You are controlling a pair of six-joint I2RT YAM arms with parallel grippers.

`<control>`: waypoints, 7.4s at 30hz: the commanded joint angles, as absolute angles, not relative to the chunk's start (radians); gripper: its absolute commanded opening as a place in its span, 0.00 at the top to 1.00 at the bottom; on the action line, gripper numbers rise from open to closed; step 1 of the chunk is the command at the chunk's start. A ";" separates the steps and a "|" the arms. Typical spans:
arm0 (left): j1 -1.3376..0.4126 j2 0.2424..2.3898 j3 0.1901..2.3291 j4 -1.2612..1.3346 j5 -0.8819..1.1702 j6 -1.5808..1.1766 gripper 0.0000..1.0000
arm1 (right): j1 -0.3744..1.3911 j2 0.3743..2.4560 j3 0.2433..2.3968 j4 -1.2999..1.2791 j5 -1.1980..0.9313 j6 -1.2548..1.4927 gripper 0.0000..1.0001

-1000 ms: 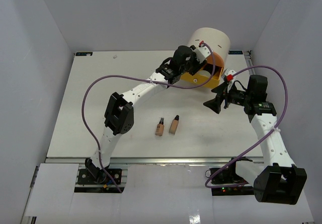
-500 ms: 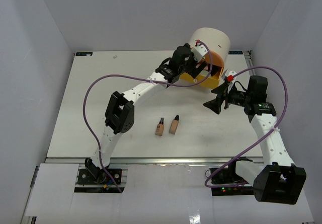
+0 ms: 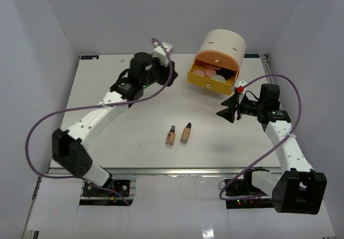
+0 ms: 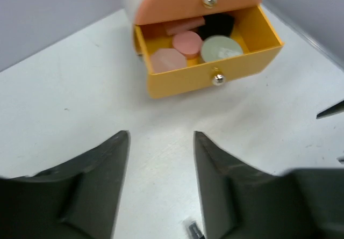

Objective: Organize the makeup

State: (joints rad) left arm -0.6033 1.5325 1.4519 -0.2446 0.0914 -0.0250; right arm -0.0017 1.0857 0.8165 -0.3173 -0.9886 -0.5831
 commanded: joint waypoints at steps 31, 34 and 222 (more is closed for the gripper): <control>-0.442 1.132 0.875 -0.058 0.179 -0.176 0.53 | 0.364 1.740 1.369 -0.157 0.230 -0.873 0.32; -0.442 1.135 0.876 -0.058 0.179 -0.177 0.53 | 0.365 1.747 1.370 -0.135 0.233 -0.884 0.25; -0.733 2.725 2.182 0.400 -0.049 -1.233 0.40 | -0.331 1.063 0.738 0.231 -1.026 0.115 0.25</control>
